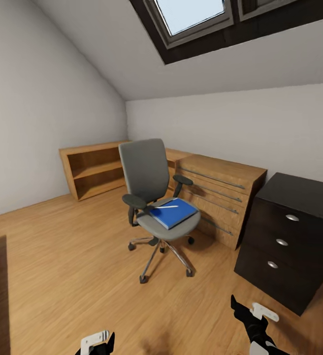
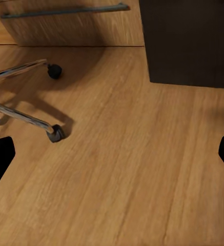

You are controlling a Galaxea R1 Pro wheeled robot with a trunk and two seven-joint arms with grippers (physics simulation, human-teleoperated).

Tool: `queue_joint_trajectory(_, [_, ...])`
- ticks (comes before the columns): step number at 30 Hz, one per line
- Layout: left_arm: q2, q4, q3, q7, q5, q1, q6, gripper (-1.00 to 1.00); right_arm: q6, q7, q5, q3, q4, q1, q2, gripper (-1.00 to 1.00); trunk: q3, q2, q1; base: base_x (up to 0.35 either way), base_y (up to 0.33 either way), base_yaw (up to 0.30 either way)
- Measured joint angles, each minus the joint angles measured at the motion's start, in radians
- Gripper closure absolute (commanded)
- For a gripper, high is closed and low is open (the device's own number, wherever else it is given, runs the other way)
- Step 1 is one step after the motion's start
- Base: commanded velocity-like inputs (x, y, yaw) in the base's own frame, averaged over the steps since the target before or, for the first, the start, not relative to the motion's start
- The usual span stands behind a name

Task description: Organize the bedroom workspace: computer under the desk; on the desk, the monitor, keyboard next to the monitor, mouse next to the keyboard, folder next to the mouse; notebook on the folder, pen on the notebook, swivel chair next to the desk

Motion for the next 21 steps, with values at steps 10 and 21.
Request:
queue_joint_trajectory(10, [0.006, 0.006, 0.000, -0.001, 0.001, 0.000, 0.000, -1.00, 0.002, -0.001, 0.002, 0.001, 0.000, 0.000, 0.002, -1.00, 0.002, 0.000, 0.000, 0.000, 0.000, -0.241])
queue_joint_trajectory(21, [0.006, 0.008, 0.000, -0.001, 0.001, 0.000, 0.000, -1.00, 0.003, -0.001, 0.002, 0.001, 0.000, 0.000, 0.003, -1.00, -0.002, 0.000, 0.000, 0.000, 0.000, -0.180])
